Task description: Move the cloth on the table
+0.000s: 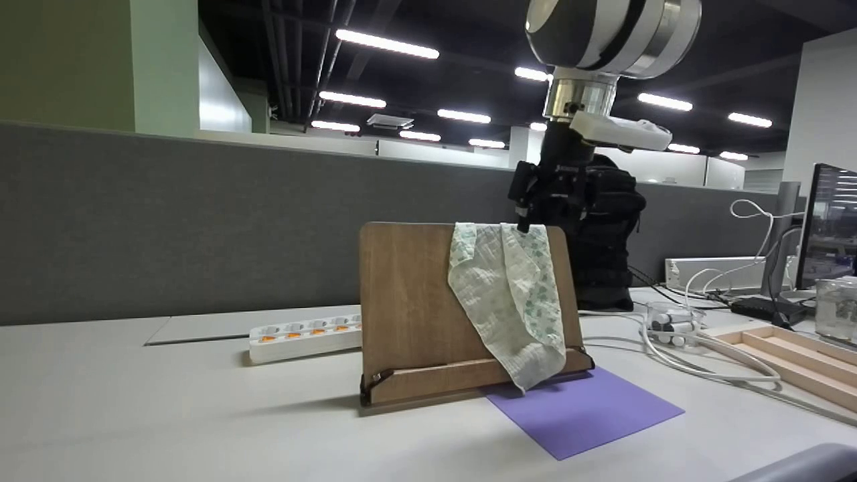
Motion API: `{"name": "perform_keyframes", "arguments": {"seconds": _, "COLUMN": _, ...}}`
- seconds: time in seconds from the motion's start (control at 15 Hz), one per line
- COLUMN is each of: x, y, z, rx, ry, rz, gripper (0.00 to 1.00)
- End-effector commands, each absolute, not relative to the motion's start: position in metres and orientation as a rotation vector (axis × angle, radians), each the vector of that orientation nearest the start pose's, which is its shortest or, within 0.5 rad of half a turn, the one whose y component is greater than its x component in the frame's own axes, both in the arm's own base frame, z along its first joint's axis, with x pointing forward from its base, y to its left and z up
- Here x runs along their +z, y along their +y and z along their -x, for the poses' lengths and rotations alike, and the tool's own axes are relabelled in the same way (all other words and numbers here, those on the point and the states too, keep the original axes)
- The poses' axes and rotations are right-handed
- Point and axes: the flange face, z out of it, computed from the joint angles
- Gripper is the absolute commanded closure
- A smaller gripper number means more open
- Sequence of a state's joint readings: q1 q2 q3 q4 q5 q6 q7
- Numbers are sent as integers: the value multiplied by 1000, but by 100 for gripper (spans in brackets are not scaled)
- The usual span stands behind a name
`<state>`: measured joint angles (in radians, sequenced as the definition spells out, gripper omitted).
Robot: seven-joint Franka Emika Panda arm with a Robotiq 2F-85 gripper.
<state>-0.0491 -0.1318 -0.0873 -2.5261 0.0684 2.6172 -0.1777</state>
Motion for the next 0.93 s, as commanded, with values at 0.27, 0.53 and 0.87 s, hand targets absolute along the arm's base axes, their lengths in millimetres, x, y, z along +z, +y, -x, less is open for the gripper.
{"name": "perform_keyframes", "arguments": {"seconds": 0.27, "x": 313, "y": -75, "z": -525, "rx": -300, "ry": -170, "rz": 3060, "gripper": 0}}
{"name": "perform_keyframes", "arguments": {"seconds": 0.53, "x": 304, "y": -58, "z": -539, "rx": -297, "ry": -287, "rz": 3056, "gripper": 26}}
{"name": "perform_keyframes", "arguments": {"seconds": 0.87, "x": 301, "y": -46, "z": -541, "rx": -290, "ry": -352, "rz": 3047, "gripper": 62}}
